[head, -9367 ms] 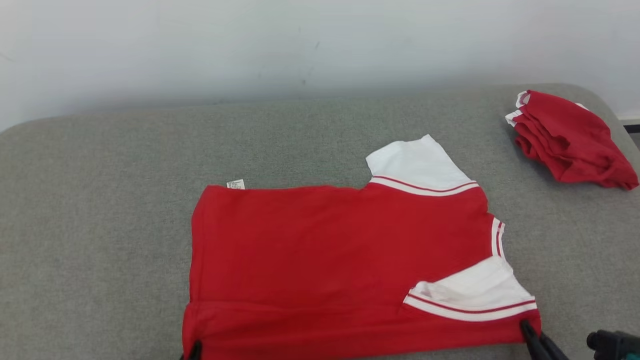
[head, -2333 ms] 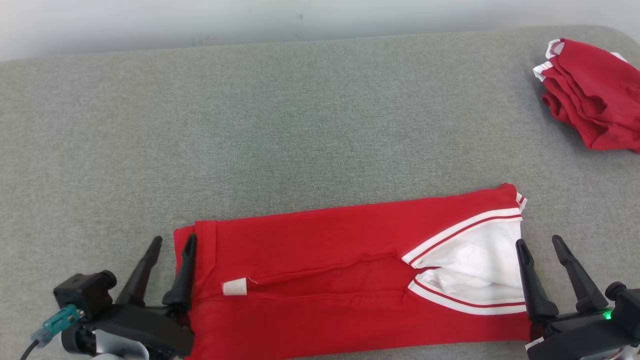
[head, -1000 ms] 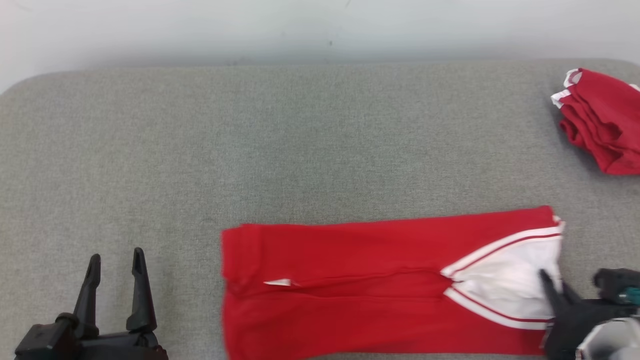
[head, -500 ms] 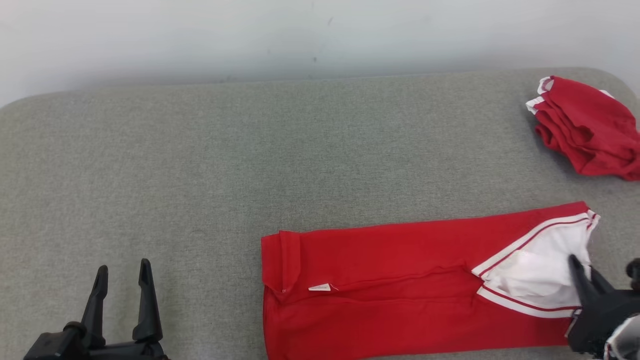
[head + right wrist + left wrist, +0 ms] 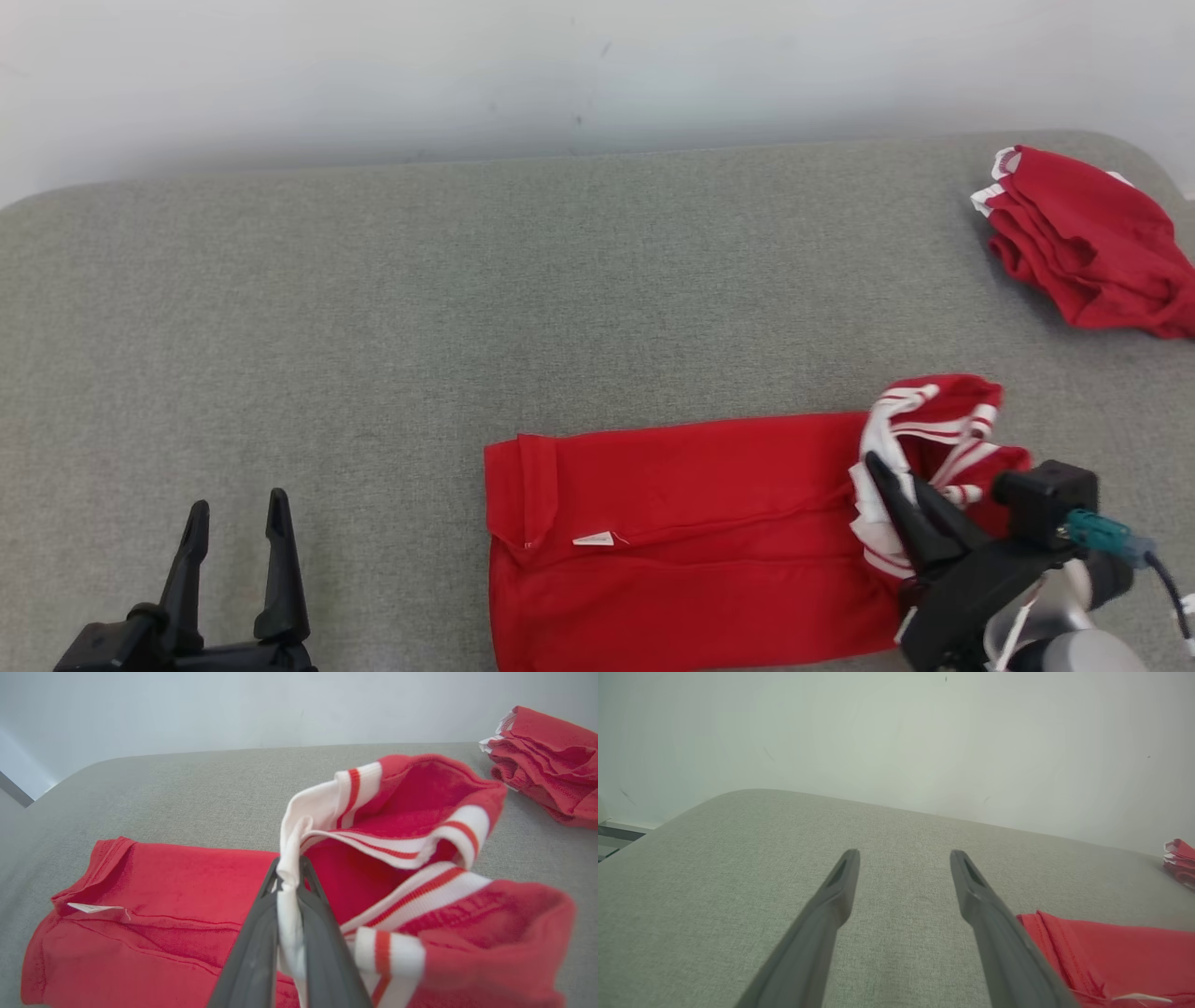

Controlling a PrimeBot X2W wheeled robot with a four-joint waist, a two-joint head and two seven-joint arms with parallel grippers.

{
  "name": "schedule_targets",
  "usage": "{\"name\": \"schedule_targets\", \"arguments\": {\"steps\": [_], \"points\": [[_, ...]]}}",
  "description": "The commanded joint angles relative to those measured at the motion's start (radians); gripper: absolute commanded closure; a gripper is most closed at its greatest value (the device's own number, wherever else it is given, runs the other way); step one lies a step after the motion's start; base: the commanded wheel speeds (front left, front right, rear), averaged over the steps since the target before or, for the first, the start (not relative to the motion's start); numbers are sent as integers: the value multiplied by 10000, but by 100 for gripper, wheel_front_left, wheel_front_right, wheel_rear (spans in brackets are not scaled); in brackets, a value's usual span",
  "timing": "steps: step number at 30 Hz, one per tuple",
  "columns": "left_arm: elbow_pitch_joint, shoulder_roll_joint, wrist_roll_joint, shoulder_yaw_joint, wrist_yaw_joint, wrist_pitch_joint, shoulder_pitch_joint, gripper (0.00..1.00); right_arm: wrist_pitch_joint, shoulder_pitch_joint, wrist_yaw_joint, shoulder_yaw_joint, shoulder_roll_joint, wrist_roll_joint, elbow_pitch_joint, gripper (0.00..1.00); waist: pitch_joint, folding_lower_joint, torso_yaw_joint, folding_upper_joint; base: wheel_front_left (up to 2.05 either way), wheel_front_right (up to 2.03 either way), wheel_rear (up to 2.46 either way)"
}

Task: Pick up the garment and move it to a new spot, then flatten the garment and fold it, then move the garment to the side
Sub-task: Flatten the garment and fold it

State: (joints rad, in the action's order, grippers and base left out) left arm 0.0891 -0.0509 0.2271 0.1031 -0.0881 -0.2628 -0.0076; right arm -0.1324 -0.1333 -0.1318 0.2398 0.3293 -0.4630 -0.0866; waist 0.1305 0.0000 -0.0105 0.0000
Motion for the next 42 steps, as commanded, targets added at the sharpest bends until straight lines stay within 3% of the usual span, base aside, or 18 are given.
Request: {"name": "schedule_targets", "arguments": {"steps": [1, 11, 25, 26, 27, 28, 36, 42], "points": [[21, 3, -40, -17, 24, -18, -57, 0, -33, 25, 31, 125, -102, 79, 126, 100, 27, 0, 96, 0, 0, 0, 0], [101, 5, 49, -69, 71, -18, 4, 0, -46, -264, 31, 1555, -923, 159, 660, 100, 80, 0, 646, 0, 0, 0, 0], [272, 2, 148, -178, 141, -18, -150, 0, 677, -1004, 31, 3034, -2011, 153, -385, 100, 158, 0, 1119, 0, 0, 0, 0], [297, 4, 152, -205, 149, -18, -165, 0, 728, -1064, 31, 3107, -2034, 190, -521, 87, 159, 0, 1135, 0, 0, 0, 0], [320, 4, 161, -224, 157, -18, -179, 0, 781, -1122, 31, 3197, -2051, 235, -623, 52, 157, 0, 1151, 0, 0, 0, 0], [337, 4, 176, -243, 163, -18, -190, 0, 851, -1167, 31, 3250, -2067, 234, -722, 0, 152, 0, 1162, 0, 0, 0, 0], [482, 4, 162, -162, 84, -18, -123, 0, 1681, -1383, 31, 2981, -1791, 327, -692, 0, -16, 0, 990, 0, 0, 0, 0], [498, 1, 81, -195, 29, -18, -125, 0, 2504, -1187, 31, 1833, -1427, 575, -253, 0, -236, 0, 742, 0, 0, 0, 0]]}}
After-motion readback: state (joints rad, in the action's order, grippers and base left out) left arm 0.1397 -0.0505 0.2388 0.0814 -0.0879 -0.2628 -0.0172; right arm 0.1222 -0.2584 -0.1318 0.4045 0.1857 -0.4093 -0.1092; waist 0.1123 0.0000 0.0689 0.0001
